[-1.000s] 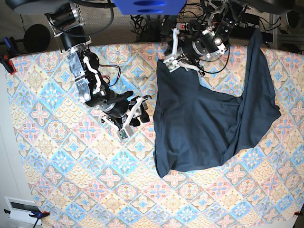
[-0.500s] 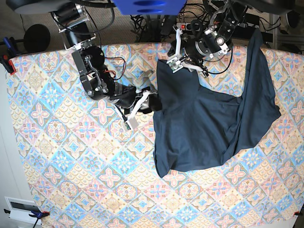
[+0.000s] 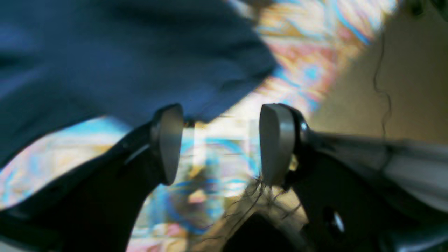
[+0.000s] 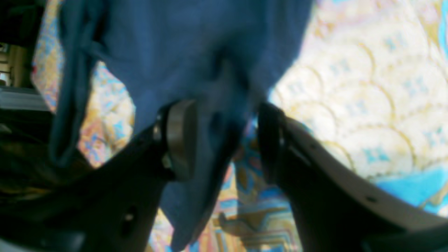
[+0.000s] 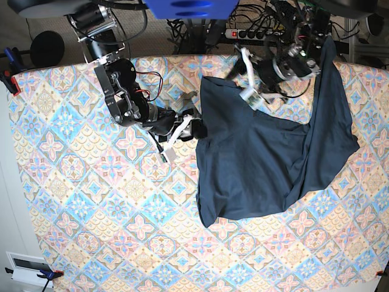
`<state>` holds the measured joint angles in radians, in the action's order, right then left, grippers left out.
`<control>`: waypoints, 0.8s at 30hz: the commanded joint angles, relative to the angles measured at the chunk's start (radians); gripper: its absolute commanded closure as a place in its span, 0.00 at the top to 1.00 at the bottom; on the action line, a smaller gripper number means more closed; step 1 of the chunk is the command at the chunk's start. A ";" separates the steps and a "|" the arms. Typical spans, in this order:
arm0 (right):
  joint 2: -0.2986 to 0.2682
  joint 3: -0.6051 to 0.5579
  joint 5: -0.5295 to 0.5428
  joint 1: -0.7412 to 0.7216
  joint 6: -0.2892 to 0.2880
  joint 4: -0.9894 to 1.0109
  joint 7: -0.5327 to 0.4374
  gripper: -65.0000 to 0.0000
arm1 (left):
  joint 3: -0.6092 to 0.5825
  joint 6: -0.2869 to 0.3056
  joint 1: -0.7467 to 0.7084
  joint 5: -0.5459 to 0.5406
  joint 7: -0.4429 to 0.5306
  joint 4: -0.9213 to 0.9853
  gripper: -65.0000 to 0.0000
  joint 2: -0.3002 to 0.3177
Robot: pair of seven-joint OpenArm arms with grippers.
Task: Layout the t-shirt on the table in an organized manner, then fold the t-shirt properly
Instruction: 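Grasp the shirt's shoulder edge with the right gripper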
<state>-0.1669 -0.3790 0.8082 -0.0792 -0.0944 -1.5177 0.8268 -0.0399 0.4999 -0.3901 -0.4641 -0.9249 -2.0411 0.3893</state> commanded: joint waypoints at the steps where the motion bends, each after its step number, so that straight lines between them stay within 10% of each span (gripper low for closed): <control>1: 0.002 0.004 0.012 -0.020 -0.011 -0.016 -0.021 0.42 | 0.054 0.004 -0.013 -0.046 0.016 -0.019 0.50 0.007; 9: 0.046 0.004 0.010 -0.020 -0.011 0.035 -0.024 0.42 | 0.317 0.004 -0.042 -0.285 0.010 -0.016 0.43 0.072; 24: 0.097 0.004 0.010 -0.020 -0.011 0.124 -0.027 0.40 | 0.575 0.004 -0.094 -0.295 0.010 0.000 0.43 0.075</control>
<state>-0.0757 -0.3752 0.8112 -0.0856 -0.1001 -1.3842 0.7959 0.5270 0.4984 -0.4877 -0.7364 -0.9428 -2.0258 0.4511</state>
